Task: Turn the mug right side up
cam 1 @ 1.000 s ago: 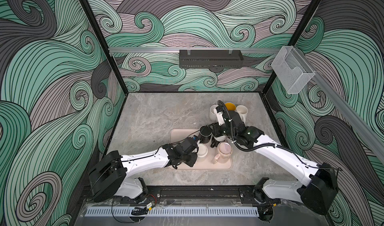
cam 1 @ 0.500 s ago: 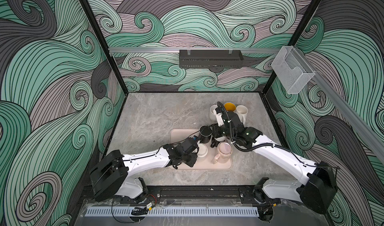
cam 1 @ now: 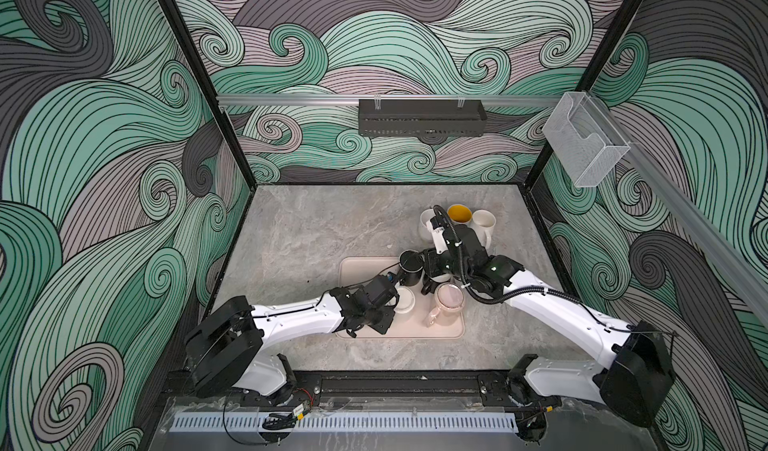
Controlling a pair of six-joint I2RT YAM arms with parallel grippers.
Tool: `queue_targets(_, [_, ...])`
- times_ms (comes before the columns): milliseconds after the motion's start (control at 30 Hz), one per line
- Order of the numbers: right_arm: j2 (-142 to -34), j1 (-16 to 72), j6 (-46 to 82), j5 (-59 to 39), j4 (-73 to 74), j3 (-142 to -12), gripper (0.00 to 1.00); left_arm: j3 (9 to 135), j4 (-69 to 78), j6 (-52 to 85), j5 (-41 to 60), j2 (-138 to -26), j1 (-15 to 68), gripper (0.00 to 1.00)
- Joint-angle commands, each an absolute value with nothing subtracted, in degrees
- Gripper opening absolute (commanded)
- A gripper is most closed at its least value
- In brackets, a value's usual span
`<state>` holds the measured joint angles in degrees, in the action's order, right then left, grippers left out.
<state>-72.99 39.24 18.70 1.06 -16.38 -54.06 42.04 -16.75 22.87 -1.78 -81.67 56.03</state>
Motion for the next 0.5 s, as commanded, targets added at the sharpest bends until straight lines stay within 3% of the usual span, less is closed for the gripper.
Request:
queue_targets(0, [-71.99,38.85,19.24,1.41,-14.77,-53.33,0.42,44.63,-18.06,22.32,-2.86,-83.34,56.34,0.29])
queue_targets(300, [-69.85,38.76,19.33,1.36,-14.22,-52.33,0.42,45.46,-18.70,21.64,-3.42,-81.96,56.34,0.34])
queue_targets(467, [-69.27,38.76,19.42,0.86,-13.74,-51.55,0.41,46.07,-18.72,21.07,-3.52,-82.09,56.34,0.32])
